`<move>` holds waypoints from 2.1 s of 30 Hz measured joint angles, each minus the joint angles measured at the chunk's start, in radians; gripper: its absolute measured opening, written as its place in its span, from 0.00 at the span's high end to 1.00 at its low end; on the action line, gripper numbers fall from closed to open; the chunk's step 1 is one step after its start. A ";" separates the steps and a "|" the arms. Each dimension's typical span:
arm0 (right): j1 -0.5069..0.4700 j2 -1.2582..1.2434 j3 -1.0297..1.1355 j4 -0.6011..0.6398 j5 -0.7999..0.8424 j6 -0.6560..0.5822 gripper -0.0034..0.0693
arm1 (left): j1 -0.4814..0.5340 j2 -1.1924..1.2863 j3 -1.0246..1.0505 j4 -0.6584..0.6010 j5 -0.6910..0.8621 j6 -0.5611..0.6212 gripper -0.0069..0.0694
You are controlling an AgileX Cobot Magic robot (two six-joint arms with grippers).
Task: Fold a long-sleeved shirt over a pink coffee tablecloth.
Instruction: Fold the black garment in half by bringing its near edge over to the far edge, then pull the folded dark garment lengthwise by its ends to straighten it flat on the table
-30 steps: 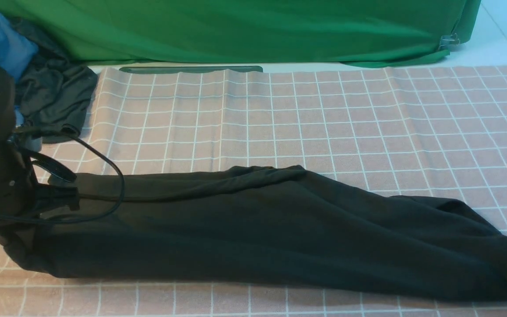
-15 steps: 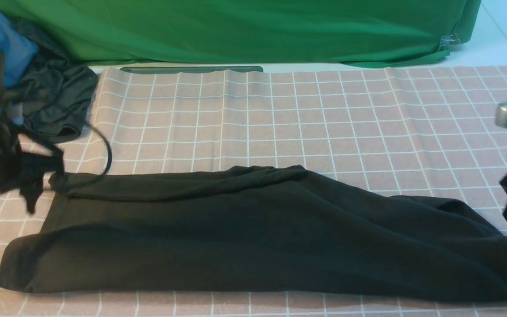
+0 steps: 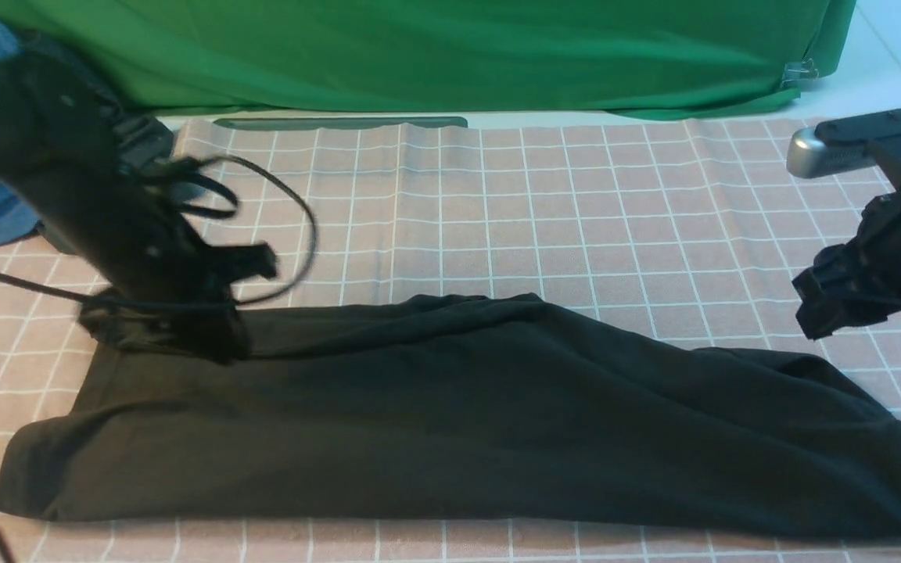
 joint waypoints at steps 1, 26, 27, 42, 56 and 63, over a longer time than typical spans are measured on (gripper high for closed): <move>0.000 0.000 0.000 0.000 -0.003 0.000 0.44 | -0.021 0.016 0.000 -0.034 -0.014 0.020 0.86; 0.000 0.000 0.000 0.006 0.032 -0.002 0.45 | -0.146 0.127 -0.083 0.039 -0.453 -0.032 0.89; 0.000 0.000 0.000 0.006 0.032 -0.010 0.45 | -0.146 0.116 -0.088 0.040 -0.423 -0.032 0.89; 0.010 0.190 -0.001 0.013 -0.024 -0.137 0.45 | -0.146 -0.082 0.191 0.025 -0.255 -0.045 0.89; 0.073 0.201 -0.001 0.075 -0.108 -0.242 0.45 | -0.146 -0.081 0.282 0.040 -0.208 -0.104 0.89; 0.079 0.201 -0.001 0.075 -0.143 -0.256 0.45 | -0.146 -0.088 0.282 0.047 -0.156 -0.106 0.89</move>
